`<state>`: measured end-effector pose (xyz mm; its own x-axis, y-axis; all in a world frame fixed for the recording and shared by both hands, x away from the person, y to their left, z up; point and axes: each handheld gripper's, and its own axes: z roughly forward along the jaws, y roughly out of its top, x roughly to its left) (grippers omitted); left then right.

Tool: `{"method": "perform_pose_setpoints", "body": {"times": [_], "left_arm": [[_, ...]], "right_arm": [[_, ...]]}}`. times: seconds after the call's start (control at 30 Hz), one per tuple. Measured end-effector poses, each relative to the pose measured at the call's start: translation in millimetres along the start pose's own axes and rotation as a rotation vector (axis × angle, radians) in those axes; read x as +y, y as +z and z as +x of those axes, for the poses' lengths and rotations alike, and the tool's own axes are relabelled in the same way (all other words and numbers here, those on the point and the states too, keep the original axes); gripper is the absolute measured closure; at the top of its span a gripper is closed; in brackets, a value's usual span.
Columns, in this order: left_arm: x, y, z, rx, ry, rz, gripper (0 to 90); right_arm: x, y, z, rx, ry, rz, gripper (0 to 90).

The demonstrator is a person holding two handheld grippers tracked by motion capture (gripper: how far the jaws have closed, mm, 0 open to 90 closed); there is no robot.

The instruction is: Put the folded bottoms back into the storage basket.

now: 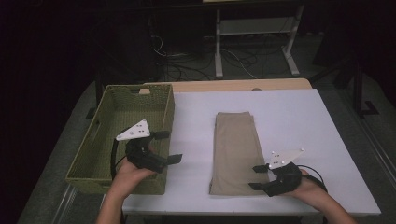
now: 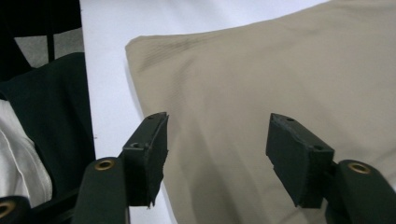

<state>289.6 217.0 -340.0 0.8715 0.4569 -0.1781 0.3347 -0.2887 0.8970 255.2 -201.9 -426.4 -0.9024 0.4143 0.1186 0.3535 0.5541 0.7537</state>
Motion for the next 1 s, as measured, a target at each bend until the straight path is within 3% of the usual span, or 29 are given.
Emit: {"method": "perform_pose_setpoints", "body": {"times": [0.5, 0.77, 1.0], "left_arm": [[0.0, -0.3, 0.4, 0.003, -0.005, -0.002, 0.5], [0.0, -0.5, 0.9, 0.003, -0.01, -0.004, 0.5], [0.9, 0.2, -0.1, 0.014, 0.001, 0.004, 0.5]], "right_arm": [[-25.7, -26.0, -6.4, -0.077, 0.074, -0.03, 28.5], [-37.1, -30.7, -5.4, -0.101, 0.098, -0.019, 22.7], [-35.3, -30.2, -4.7, -0.117, 0.109, -0.031, 14.4]]}}
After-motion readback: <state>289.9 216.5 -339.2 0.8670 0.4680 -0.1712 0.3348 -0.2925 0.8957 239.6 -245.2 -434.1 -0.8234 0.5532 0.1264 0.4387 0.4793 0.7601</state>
